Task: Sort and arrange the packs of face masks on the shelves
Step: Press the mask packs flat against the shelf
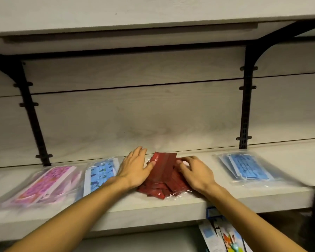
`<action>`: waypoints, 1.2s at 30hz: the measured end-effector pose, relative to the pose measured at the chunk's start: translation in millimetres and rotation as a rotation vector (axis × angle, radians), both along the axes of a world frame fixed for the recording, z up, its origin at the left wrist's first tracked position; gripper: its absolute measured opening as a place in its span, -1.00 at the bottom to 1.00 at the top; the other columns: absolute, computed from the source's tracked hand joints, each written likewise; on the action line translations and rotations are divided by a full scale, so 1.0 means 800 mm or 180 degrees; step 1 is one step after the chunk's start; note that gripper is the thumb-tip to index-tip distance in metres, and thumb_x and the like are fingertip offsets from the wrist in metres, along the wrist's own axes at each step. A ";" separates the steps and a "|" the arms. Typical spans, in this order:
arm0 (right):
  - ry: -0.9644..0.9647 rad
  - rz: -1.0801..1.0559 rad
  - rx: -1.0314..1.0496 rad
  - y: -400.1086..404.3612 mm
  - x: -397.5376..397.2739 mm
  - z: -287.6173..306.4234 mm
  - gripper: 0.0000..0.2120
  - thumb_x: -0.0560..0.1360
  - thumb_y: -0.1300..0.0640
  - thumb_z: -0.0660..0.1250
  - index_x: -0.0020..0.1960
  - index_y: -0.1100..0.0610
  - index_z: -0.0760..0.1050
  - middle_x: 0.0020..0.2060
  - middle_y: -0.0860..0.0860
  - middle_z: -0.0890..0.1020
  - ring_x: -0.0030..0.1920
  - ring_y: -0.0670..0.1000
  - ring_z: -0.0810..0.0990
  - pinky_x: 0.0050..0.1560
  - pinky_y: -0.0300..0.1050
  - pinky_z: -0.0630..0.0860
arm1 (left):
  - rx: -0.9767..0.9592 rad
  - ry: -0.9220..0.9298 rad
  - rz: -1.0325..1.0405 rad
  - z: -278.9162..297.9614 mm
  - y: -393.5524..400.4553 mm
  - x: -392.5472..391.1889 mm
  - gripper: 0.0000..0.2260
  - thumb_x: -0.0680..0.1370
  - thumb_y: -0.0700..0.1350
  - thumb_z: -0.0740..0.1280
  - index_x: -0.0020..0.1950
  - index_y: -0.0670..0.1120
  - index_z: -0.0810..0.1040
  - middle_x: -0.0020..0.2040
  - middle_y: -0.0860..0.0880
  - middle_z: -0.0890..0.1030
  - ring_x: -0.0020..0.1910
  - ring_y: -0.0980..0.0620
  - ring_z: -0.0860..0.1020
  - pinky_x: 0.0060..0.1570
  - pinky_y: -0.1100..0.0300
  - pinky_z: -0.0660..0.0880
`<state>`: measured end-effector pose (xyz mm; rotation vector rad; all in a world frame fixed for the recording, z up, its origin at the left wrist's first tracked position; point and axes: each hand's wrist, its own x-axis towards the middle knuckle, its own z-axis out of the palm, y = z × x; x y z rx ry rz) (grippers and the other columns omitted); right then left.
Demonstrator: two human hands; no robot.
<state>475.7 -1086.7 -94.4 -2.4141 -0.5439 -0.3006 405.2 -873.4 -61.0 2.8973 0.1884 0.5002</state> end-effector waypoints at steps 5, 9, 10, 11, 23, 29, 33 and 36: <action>-0.0869 0.0225 -0.0679 0.005 -0.018 0.006 -0.40 0.63 -0.30 -0.07 0.51 -0.02 0.34 0.55 0.03 0.31 0.60 0.08 0.09 0.55 0.06 0.13 | 0.0566 0.0227 0.0091 -0.003 0.025 -0.043 -0.35 0.64 0.32 -0.07 0.64 0.00 0.07 0.65 -0.06 0.04 0.62 -0.05 0.02 0.59 -0.02 -0.07; -0.0932 0.0214 -0.1066 0.006 -0.030 0.013 -0.32 0.61 -0.35 -0.16 0.59 -0.02 0.19 0.61 0.01 0.17 0.63 0.03 -0.06 0.60 0.09 -0.06 | 0.0640 0.0394 0.0193 0.000 0.052 -0.081 -0.31 0.62 0.36 -0.10 0.66 0.03 -0.01 0.66 -0.04 -0.07 0.63 -0.05 -0.07 0.59 -0.04 -0.16; -0.0872 0.0206 -0.1183 0.008 -0.035 0.015 -0.32 0.62 -0.34 -0.15 0.60 -0.01 0.15 0.61 0.01 0.14 0.63 0.03 -0.08 0.60 0.10 -0.09 | 0.0665 0.0393 0.0209 0.002 0.060 -0.092 -0.31 0.61 0.37 -0.10 0.66 0.04 -0.02 0.66 -0.04 -0.08 0.63 -0.04 -0.08 0.59 -0.04 -0.16; -0.0816 0.0199 -0.1256 0.012 -0.042 0.018 -0.33 0.62 -0.33 -0.14 0.61 0.00 0.13 0.62 0.02 0.12 0.63 0.04 -0.10 0.60 0.10 -0.11 | 0.0675 0.0383 0.0221 0.003 0.069 -0.104 -0.31 0.61 0.37 -0.09 0.66 0.04 -0.02 0.66 -0.04 -0.09 0.63 -0.04 -0.09 0.59 -0.03 -0.16; -0.0662 0.0797 -0.1064 0.204 -0.254 0.002 0.28 0.15 -0.60 -0.61 0.62 0.02 0.12 0.61 -0.02 0.16 0.63 0.02 -0.08 0.59 0.06 -0.03 | 0.0926 0.0316 0.0259 -0.017 0.207 -0.360 -0.33 0.64 0.32 -0.01 0.66 0.02 -0.03 0.66 -0.04 -0.05 0.63 -0.04 -0.03 0.57 0.05 -0.08; -0.0847 0.1687 -0.1066 0.327 -0.405 -0.017 -0.15 0.49 -0.44 -0.25 0.64 0.00 0.05 0.62 -0.07 0.10 0.62 -0.06 -0.13 0.57 -0.08 -0.13 | 0.1244 0.0271 0.0457 -0.034 0.320 -0.521 -0.38 0.63 0.30 -0.02 0.61 0.01 0.17 0.62 -0.04 0.15 0.57 -0.05 0.18 0.53 0.06 0.06; -0.0961 0.2082 -0.1297 0.409 -0.476 -0.029 -0.11 0.44 -0.44 -0.26 0.64 0.02 0.01 0.62 -0.03 0.08 0.62 -0.02 -0.13 0.56 -0.12 -0.15 | 0.1246 0.0581 0.0939 -0.035 0.397 -0.601 -0.14 0.48 0.46 -0.31 0.63 0.02 0.13 0.63 -0.05 0.12 0.58 -0.06 0.15 0.56 -0.02 0.02; -0.0883 0.2220 -0.1280 0.470 -0.506 -0.030 -0.04 0.38 -0.47 -0.28 0.64 0.02 0.04 0.60 -0.02 0.14 0.62 0.01 -0.05 0.58 -0.09 -0.06 | 0.1095 0.0739 0.1274 -0.031 0.450 -0.641 -0.06 0.36 0.44 -0.38 0.64 0.03 0.08 0.65 -0.05 0.04 0.59 -0.06 0.10 0.56 -0.02 0.00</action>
